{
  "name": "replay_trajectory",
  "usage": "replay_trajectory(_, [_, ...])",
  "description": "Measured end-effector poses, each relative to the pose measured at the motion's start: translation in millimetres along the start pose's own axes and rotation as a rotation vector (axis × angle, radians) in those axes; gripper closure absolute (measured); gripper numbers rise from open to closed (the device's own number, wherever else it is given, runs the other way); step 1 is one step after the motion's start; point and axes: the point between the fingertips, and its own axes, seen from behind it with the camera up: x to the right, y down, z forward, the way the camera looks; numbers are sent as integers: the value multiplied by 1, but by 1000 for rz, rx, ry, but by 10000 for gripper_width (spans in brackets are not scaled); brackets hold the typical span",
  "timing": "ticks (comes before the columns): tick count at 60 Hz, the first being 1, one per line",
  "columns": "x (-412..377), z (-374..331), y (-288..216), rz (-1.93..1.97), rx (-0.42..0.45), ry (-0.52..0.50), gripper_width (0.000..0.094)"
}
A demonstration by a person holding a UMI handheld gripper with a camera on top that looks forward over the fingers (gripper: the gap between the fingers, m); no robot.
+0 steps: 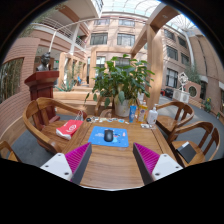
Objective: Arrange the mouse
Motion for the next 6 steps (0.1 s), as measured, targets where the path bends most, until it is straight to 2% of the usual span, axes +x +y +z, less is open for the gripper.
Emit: replay_trajectory(6, [-3, -10, 5, -6, -6, -8, 81])
